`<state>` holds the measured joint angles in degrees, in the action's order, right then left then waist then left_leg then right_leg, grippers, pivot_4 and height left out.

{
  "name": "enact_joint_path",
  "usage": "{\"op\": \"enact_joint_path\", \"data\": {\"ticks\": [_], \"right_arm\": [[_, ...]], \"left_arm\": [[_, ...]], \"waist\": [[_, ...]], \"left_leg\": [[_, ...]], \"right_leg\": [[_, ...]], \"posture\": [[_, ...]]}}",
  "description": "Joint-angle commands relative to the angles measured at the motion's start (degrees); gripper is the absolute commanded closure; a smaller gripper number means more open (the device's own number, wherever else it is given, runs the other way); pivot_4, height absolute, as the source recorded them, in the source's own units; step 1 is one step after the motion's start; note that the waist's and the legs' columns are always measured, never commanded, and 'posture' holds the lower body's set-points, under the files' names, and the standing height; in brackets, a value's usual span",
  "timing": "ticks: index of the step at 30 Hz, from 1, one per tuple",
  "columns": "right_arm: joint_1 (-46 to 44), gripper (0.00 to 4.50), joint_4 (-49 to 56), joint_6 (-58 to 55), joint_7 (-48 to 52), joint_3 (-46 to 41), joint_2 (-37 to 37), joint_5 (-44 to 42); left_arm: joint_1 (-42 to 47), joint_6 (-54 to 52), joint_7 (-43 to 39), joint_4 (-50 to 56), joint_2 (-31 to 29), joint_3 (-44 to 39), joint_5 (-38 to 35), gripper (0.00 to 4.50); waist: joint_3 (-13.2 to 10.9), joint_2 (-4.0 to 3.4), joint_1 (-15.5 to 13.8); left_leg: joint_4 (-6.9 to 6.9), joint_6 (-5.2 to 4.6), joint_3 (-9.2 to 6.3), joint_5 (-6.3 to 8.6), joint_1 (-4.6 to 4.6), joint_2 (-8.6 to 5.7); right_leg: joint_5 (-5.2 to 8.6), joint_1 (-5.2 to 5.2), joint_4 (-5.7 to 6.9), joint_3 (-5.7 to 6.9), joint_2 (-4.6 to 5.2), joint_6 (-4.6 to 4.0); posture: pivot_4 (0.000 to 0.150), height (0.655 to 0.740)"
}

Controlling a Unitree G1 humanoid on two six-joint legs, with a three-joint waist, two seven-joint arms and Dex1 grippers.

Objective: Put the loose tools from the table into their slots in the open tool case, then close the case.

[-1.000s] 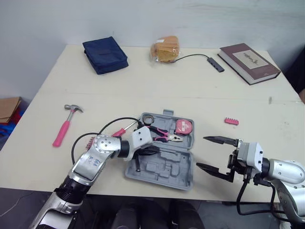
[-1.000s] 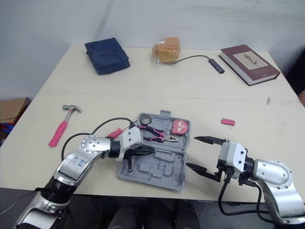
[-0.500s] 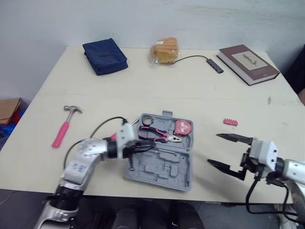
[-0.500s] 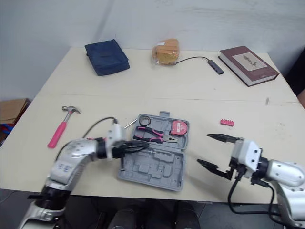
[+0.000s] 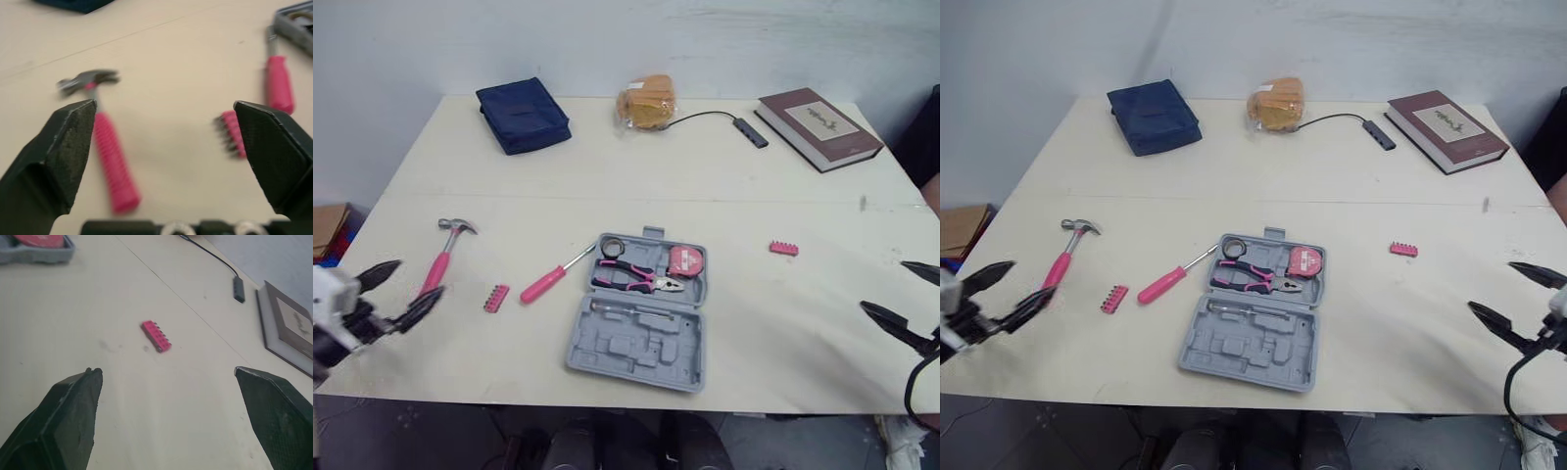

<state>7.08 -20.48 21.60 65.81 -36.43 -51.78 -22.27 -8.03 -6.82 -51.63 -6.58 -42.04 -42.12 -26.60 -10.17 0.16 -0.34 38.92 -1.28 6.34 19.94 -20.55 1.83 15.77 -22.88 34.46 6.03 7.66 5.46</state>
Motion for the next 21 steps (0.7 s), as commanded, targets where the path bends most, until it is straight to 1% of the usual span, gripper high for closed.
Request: {"op": "enact_joint_path", "data": {"ticks": [1,5,9,12,14,18,19,21], "right_arm": [[-0.74,0.00,-10.73,7.47,-1.24,-3.12,-2.99,2.20],[-2.02,0.00,-24.47,14.23,-4.51,-3.38,-6.26,4.60],[-4.24,0.00,-29.14,16.81,-4.60,-2.29,-6.81,4.04],[-6.94,0.00,-30.39,17.50,-3.15,-1.38,-6.26,3.05],[-8.87,0.00,-30.65,16.58,-2.46,-0.88,-5.60,2.06],[-11.31,0.00,-27.80,13.63,0.85,1.37,-3.64,-0.22],[-11.63,0.00,-25.80,12.54,1.56,2.11,-2.87,-0.94],[-12.38,0.00,-17.28,7.90,3.29,5.44,0.38,-3.78]], "left_arm": [[-2.36,6.46,1.79,-9.40,-2.99,-6.92,1.74,0.08],[-5.60,11.24,4.79,-19.09,-5.38,-12.04,2.34,0.08],[-6.84,13.53,6.17,-23.38,-6.47,-12.49,2.83,0.08],[-7.55,13.34,5.91,-22.53,-6.34,-12.27,1.69,0.08],[-7.16,12.40,6.60,-21.32,-6.32,-12.48,0.74,0.08],[-6.99,10.14,5.33,-16.75,-5.29,-10.91,-0.95,0.08],[-6.99,9.31,4.85,-14.85,-4.74,-10.37,-1.67,0.08],[-7.32,6.28,3.55,-7.67,-3.09,-7.31,-3.63,0.08]], "waist": [[-0.02,0.02,0.38],[-0.02,0.03,0.75],[-0.02,0.02,1.09],[-0.02,0.02,1.75],[-0.02,0.02,1.97],[-0.02,0.03,2.13],[-0.02,0.02,2.14],[-0.01,0.00,2.17]], "left_leg": [[-0.01,0.04,-0.01,0.02,0.00,0.01],[-0.40,0.13,0.18,0.02,0.00,0.02],[-0.81,0.31,0.40,-0.15,0.03,0.02],[-0.83,0.35,0.41,-0.18,0.10,0.04],[-0.82,0.35,0.42,-0.18,0.12,0.05],[-0.82,0.38,0.42,-0.19,0.14,0.09],[-0.82,0.39,0.42,-0.20,0.14,0.10],[-0.86,0.41,0.43,-0.19,0.13,0.10]], "right_leg": [[0.00,-0.01,-0.01,-0.01,0.01,0.00],[0.06,-0.34,-0.05,-0.09,0.02,-0.10],[0.06,-0.60,0.01,-0.07,0.00,-0.11],[0.07,-0.60,0.09,-0.07,-0.02,-0.13],[0.07,-0.59,0.13,-0.10,-0.01,-0.13],[0.08,-0.59,0.19,-0.24,0.00,-0.15],[0.08,-0.60,0.21,-0.27,-0.01,-0.16],[0.09,-0.62,0.21,-0.36,0.00,-0.17]], "posture": [[0.150,0.7400],[0.150,0.7400],[0.150,0.7400],[0.150,0.7400],[0.150,0.7400],[0.150,0.7400],[0.150,0.7400],[0.150,0.7400]]}}
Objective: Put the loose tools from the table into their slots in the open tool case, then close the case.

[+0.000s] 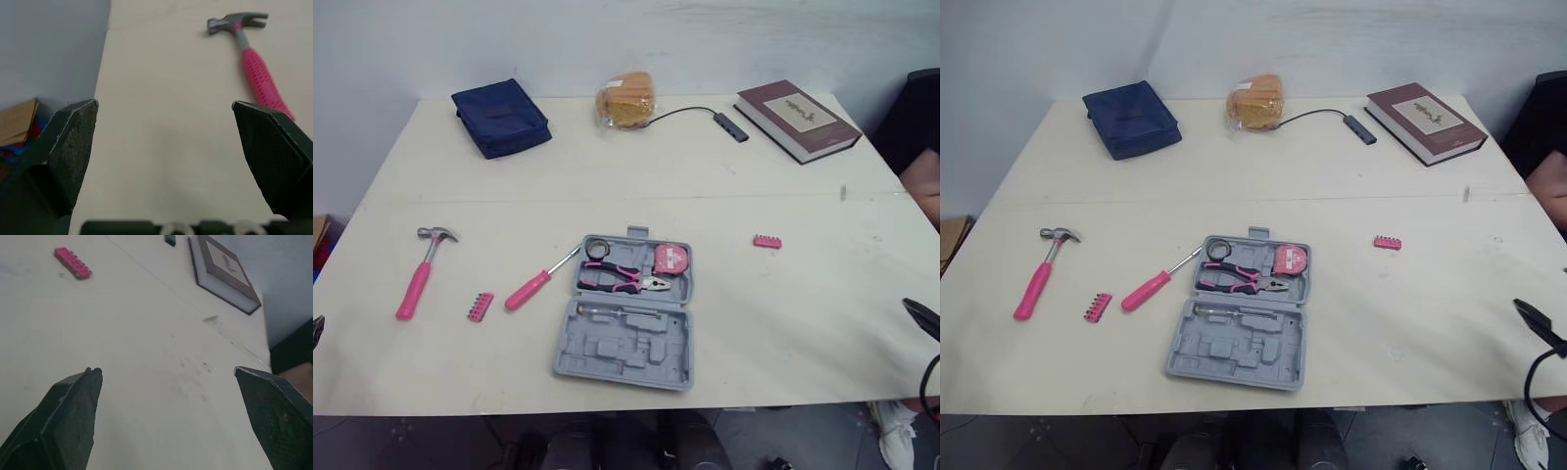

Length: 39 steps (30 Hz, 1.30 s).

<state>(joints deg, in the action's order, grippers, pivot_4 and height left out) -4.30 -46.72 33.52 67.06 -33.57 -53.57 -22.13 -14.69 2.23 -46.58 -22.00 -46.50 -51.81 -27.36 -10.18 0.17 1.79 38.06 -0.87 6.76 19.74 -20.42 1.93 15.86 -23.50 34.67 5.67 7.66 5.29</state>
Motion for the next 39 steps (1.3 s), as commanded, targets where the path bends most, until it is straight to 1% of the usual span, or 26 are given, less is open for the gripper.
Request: {"op": "enact_joint_path", "data": {"ticks": [1,2,6,8,10,12,16,20,23,29,36,38,39], "right_arm": [[-1.03,0.00,12.24,-5.60,2.64,3.85,3.24,-4.68],[-1.15,0.00,15.59,-7.13,2.73,5.01,4.36,-5.46],[-1.68,0.00,31.67,-15.47,1.08,10.75,8.89,-8.61],[-1.60,0.00,37.71,-18.61,0.02,12.85,10.23,-9.37],[-2.15,0.00,42.84,-21.59,-1.81,14.67,11.66,-10.23],[-2.69,0.00,47.62,-25.19,-3.93,16.07,13.00,-11.78],[-3.31,0.00,55.76,-28.78,-3.97,20.38,14.65,-12.70],[-3.42,0.00,59.02,-28.30,-2.33,23.13,15.36,-11.53],[-2.90,0.00,61.67,-27.79,0.15,26.94,15.68,-10.54],[-3.54,0.00,64.35,-29.01,-1.42,28.81,16.30,-9.78],[-3.65,0.00,65.58,-30.41,-2.75,28.85,16.14,-9.64],[-3.46,0.00,65.76,-30.61,-2.98,28.76,16.04,-9.51],[-3.42,0.00,65.92,-30.86,-3.21,28.68,15.95,-9.42]], "left_arm": [[-0.82,-4.13,-1.73,10.57,2.02,3.47,-3.57,0.08],[-0.93,-5.91,-1.72,13.62,2.58,4.81,-4.27,0.08],[-0.18,-14.34,3.07,26.05,4.62,10.37,-5.37,0.08],[-0.50,-18.25,5.24,30.35,5.79,12.24,-5.76,0.08],[-1.08,-20.03,7.18,33.29,6.87,14.47,-4.25,0.08],[-0.99,-21.48,8.95,35.00,7.91,15.44,-3.80,0.08],[-1.84,-24.05,10.94,36.82,8.84,18.80,-1.81,0.08],[-1.81,-24.76,12.28,37.55,9.79,21.30,-0.11,0.08],[0.37,-25.04,14.50,36.80,11.30,25.00,2.06,0.08],[2.12,-24.71,14.59,33.89,12.22,27.47,3.67,0.08],[2.63,-23.26,14.30,32.17,12.25,28.05,4.72,0.08],[3.04,-21.37,14.08,31.63,12.48,27.35,4.82,0.08],[3.51,-20.29,13.46,32.62,13.21,24.79,2.12,0.08]], "waist": [[0.00,-0.03,0.07],[0.00,-0.03,0.02],[-0.01,-0.03,-0.23],[-0.01,-0.03,-0.26],[-0.01,-0.03,-0.31],[-0.01,-0.01,-0.33],[-0.02,0.00,-0.30],[-0.03,0.01,-0.37],[-0.05,0.05,-0.59],[-0.06,0.13,-1.11],[-0.06,0.13,-1.51],[-0.06,0.13,-1.65],[-0.07,0.14,-1.67]], "left_leg": [[-0.01,0.02,0.01,0.00,0.01,0.02],[-0.01,0.03,0.02,0.00,0.00,0.03],[0.02,0.07,0.00,-0.06,0.01,0.03],[0.02,0.12,0.00,-0.09,0.01,0.03],[0.01,0.35,-0.01,-0.21,0.00,0.02],[0.01,0.36,0.00,-0.22,-0.02,0.00],[0.01,0.34,0.00,-0.21,-0.04,-0.01],[0.02,0.30,0.00,-0.20,-0.03,-0.02],[0.02,0.09,0.00,-0.10,-0.04,-0.02],[0.05,0.04,0.03,-0.14,-0.03,-0.04],[0.04,0.02,0.02,-0.13,-0.03,-0.02],[0.04,-0.02,0.02,-0.10,-0.03,-0.02],[0.04,-0.02,0.02,-0.10,-0.03,-0.02]], "right_leg": [[0.00,0.00,0.01,0.00,0.00,0.00],[0.00,0.00,0.03,-0.01,-0.01,0.00],[0.00,-0.01,0.17,-0.02,0.00,-0.01],[0.01,-0.02,0.20,-0.02,-0.01,-0.02],[0.01,-0.02,0.19,0.00,-0.02,-0.02],[0.01,-0.01,0.15,0.02,-0.02,-0.02],[0.01,-0.03,0.14,0.08,-0.05,-0.02],[0.01,-0.03,0.13,0.20,-0.06,-0.02],[0.01,-0.02,0.13,0.25,-0.06,-0.02],[0.01,-0.04,0.17,0.33,-0.08,-0.02],[0.02,-0.07,0.17,0.32,-0.08,-0.03],[0.02,-0.07,0.17,0.32,-0.07,-0.03],[0.02,-0.07,0.17,0.32,-0.07,-0.03]], "posture": [[0.150,0.7400],[0.150,0.7400],[0.150,0.7400],[0.150,0.7400],[0.150,0.7400],[0.150,0.7400],[0.150,0.7400],[0.150,0.7400],[0.150,0.7400],[0.150,0.7400],[0.150,0.7400],[0.150,0.7400],[0.150,0.7400]]}}
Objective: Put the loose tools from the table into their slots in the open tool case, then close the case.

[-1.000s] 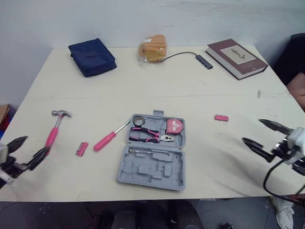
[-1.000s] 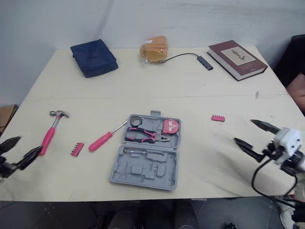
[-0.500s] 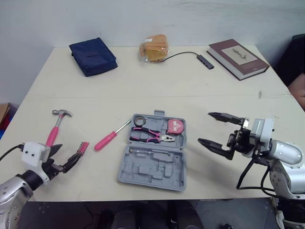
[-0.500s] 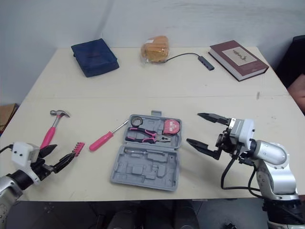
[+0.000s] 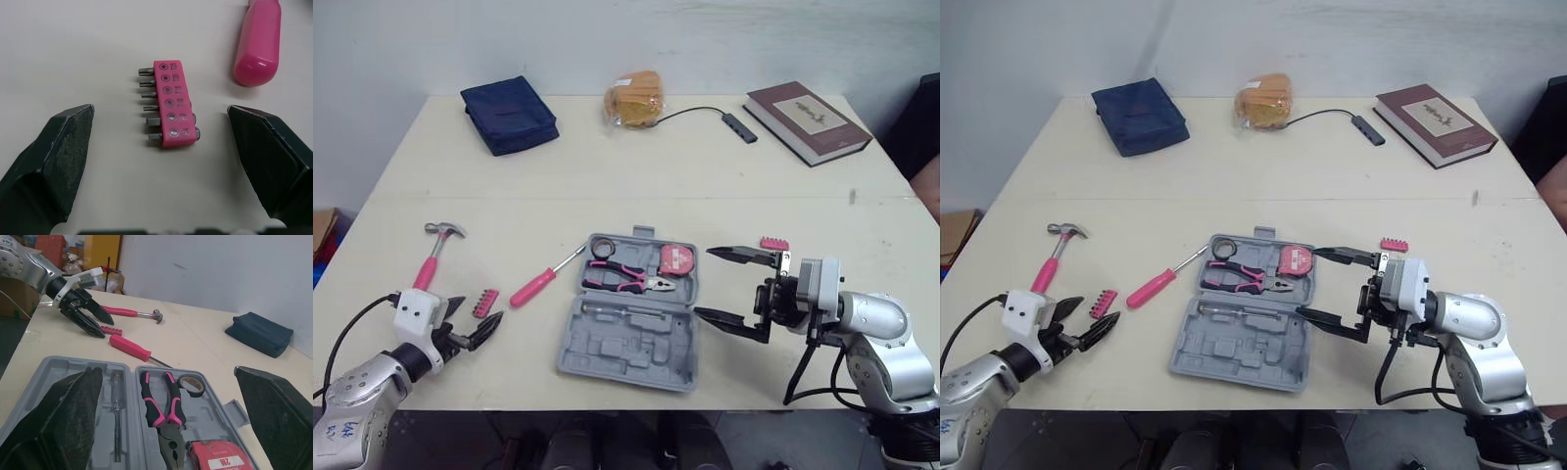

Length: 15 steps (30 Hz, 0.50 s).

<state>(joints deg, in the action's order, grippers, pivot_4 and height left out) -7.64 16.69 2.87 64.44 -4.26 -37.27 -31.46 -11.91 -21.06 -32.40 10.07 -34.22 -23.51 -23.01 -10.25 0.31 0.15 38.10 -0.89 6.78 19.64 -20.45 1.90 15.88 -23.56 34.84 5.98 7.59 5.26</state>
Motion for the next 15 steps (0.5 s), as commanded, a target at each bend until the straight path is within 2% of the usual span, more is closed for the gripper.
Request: {"op": "enact_joint_path", "data": {"ticks": [1,5,9,15], "right_arm": [[-0.06,0.00,2.64,-0.42,-0.76,-0.69,-0.40,-0.02],[0.29,0.00,2.75,-0.54,-1.17,-0.46,-0.20,0.44],[0.33,0.00,2.51,-0.39,-0.89,-0.12,-0.04,0.71],[-0.08,0.00,1.89,-0.11,-0.22,0.33,0.02,0.80]], "left_arm": [[1.05,3.76,-1.19,1.28,1.46,-5.37,-4.28,0.08],[0.59,2.96,-0.96,1.51,0.97,-12.25,-8.60,0.08],[3.19,0.60,1.84,-4.20,-2.65,-16.36,-7.77,0.08],[7.24,-9.07,5.05,-8.33,-8.63,-15.70,-7.46,0.08]], "waist": [[-0.01,0.02,-0.03],[-0.04,0.09,0.05],[-0.04,0.09,-0.06],[-0.05,0.13,-0.07]], "left_leg": [[0.00,0.00,0.00,0.00,-0.01,0.00],[0.00,0.00,-0.06,0.00,-0.06,0.05],[-0.01,-0.08,-0.05,-0.04,-0.06,0.04],[0.01,-0.09,-0.05,-0.03,-0.06,0.00]], "right_leg": [[0.00,0.00,0.00,-0.01,0.01,0.00],[0.02,-0.02,-0.03,-0.06,0.00,-0.03],[0.02,-0.02,-0.03,0.01,-0.02,-0.04],[0.01,-0.01,-0.01,0.14,-0.01,-0.01]], "posture": [[0.150,0.7400],[0.150,0.7400],[0.150,0.7400],[0.150,0.7400]]}}
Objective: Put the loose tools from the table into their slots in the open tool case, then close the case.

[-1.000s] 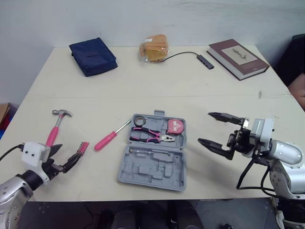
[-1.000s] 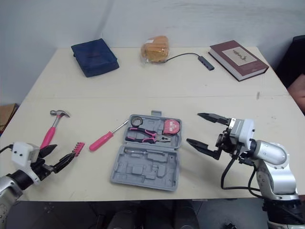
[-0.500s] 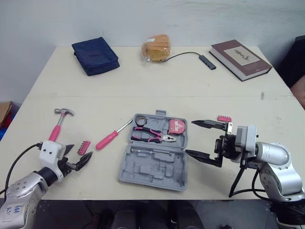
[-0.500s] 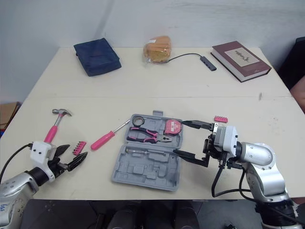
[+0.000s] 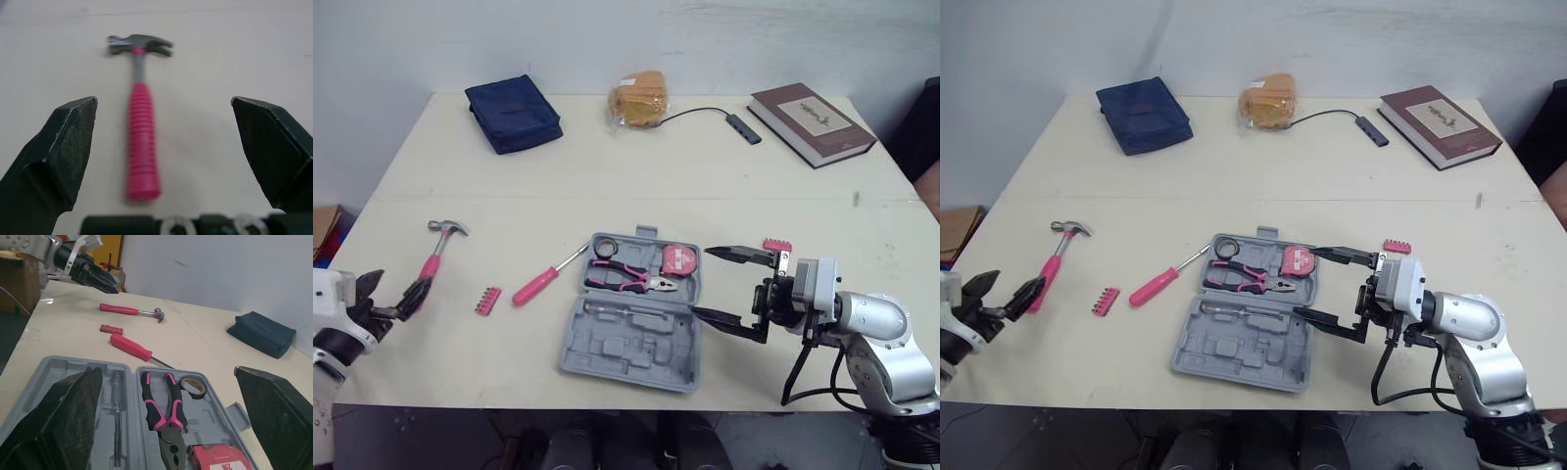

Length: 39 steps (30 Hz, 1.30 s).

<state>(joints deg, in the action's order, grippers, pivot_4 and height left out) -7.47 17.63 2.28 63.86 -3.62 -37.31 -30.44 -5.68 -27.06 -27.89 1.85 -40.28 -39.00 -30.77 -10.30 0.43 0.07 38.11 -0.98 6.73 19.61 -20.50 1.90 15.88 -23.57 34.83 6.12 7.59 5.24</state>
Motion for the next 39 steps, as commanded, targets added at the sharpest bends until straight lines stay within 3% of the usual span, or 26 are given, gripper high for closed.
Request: {"op": "enact_joint_path", "data": {"ticks": [1,6,16,19,24,25,32,39], "right_arm": [[-0.37,0.00,0.82,0.53,0.45,-0.26,0.07,-0.23],[-2.31,0.00,0.14,1.14,3.32,0.89,0.49,-1.73],[-3.99,0.00,-1.07,1.62,4.82,2.08,1.45,-0.32],[-3.50,0.00,-1.06,1.89,4.47,1.87,1.40,0.19],[-2.54,0.00,-1.17,2.67,4.14,1.13,0.92,0.64],[-2.45,0.00,-1.19,2.78,4.11,1.07,0.87,0.68],[-0.93,0.00,-1.59,4.42,4.86,-0.26,-0.05,0.69],[1.86,0.00,-3.44,6.92,6.56,-3.00,-2.93,1.68]], "left_arm": [[2.44,-5.18,1.39,-0.66,-3.52,0.12,0.25,0.08],[9.47,-8.17,-0.66,-10.79,-8.86,7.76,5.07,0.08],[19.74,-8.62,-6.53,-24.53,-10.94,18.29,10.52,0.08],[20.10,-9.98,-8.12,-24.97,-10.86,18.82,10.56,1.28],[19.51,-8.29,-9.98,-23.72,-9.96,17.08,9.70,3.75],[19.48,-7.41,-10.36,-23.43,-9.74,16.59,9.48,4.00],[21.40,5.40,-19.33,-14.11,-7.15,11.36,3.38,4.00],[23.24,13.91,-32.77,1.04,-5.50,20.31,0.81,4.00]], "waist": [[-0.01,0.02,0.00],[-0.01,0.03,-0.03],[-0.02,0.04,-0.07],[-0.02,0.04,-0.12],[-0.02,0.04,-0.05],[-0.02,0.03,-0.05],[-0.19,0.37,-0.19],[-0.24,0.45,-0.05]], "left_leg": [[0.00,0.00,0.00,0.00,-0.01,0.00],[-0.01,0.32,0.01,-0.15,-0.03,0.01],[-0.06,0.23,0.15,-0.24,-0.05,0.01],[-0.04,0.19,0.15,-0.25,-0.05,-0.05],[-0.03,0.21,0.15,-0.25,-0.01,-0.04],[-0.04,0.21,0.15,-0.25,-0.01,-0.04],[-0.01,0.21,0.09,-0.26,-0.11,-0.03],[-0.01,0.21,0.11,-0.25,-0.28,-0.03]], "right_leg": [[0.00,-0.01,0.00,0.00,0.00,0.00],[0.00,-0.05,-0.02,0.06,-0.04,0.00],[0.00,-0.13,0.10,0.21,-0.01,0.00],[-0.01,-0.13,0.08,0.21,0.08,0.01],[-0.01,-0.12,0.12,0.18,0.10,0.02],[-0.01,-0.13,0.12,0.18,0.09,0.02],[-0.01,-0.13,0.08,0.17,0.12,0.02],[-0.03,-0.14,0.06,0.38,0.03,0.05]], "posture": [[0.150,0.7400],[0.150,0.7400],[0.150,0.7400],[0.150,0.7400],[0.150,0.7400],[0.150,0.7400],[0.150,0.7400],[0.150,0.7400]]}}
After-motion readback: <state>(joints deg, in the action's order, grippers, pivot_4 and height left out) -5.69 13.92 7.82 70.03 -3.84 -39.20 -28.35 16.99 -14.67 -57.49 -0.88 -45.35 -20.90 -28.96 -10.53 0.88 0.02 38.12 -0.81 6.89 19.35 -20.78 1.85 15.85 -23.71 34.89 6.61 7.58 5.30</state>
